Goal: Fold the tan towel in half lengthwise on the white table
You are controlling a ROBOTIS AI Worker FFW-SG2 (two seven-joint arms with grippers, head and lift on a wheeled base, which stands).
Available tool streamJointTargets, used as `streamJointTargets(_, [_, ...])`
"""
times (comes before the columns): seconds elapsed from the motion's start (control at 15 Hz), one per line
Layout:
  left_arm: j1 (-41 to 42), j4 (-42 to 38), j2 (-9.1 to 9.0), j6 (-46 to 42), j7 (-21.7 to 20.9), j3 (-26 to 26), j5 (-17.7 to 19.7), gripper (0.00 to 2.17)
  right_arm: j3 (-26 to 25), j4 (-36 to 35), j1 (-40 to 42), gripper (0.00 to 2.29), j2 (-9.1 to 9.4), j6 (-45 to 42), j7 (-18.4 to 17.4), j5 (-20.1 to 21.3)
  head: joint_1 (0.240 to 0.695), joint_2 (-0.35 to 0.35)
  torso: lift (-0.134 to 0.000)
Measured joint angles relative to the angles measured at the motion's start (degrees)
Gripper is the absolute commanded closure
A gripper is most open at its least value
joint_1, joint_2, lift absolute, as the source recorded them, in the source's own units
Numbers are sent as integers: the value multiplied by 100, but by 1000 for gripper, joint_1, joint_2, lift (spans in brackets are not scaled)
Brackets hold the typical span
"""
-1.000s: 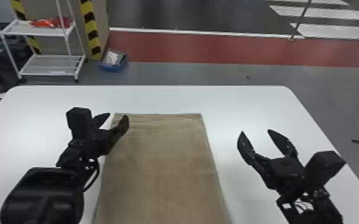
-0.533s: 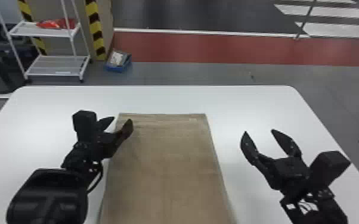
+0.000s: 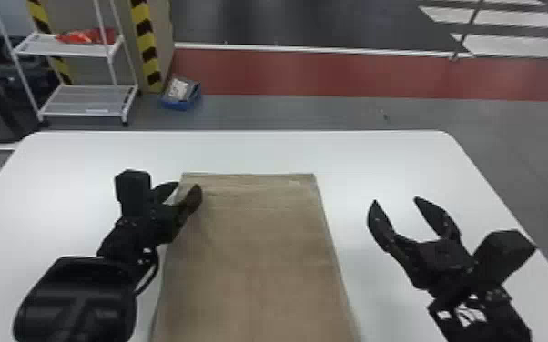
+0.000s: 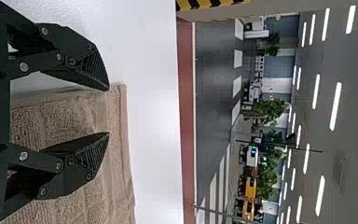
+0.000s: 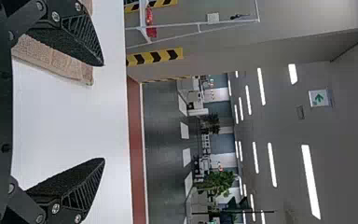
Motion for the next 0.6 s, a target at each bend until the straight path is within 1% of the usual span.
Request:
streamJointTargets(0.27, [-102, 107, 27, 58, 3, 8, -19, 603, -2, 0, 0, 174, 0, -16, 19, -39, 695, -69, -123])
streamJointTargets(0.4, [-133, 161, 29, 68, -12, 9, -34, 994, 0, 0, 0, 174, -2, -18, 21, -45, 695, -68, -123])
streamJointTargets(0.53, [-148, 171, 29, 220, -59, 11, -79, 1062, 0, 0, 0, 174, -7, -21, 21, -49, 695, -69, -123])
streamJointTargets(0.6, [-154, 169, 28, 277, -64, 31, -92, 1308, -2, 0, 0, 174, -8, -28, 21, -55, 695, -70, -123])
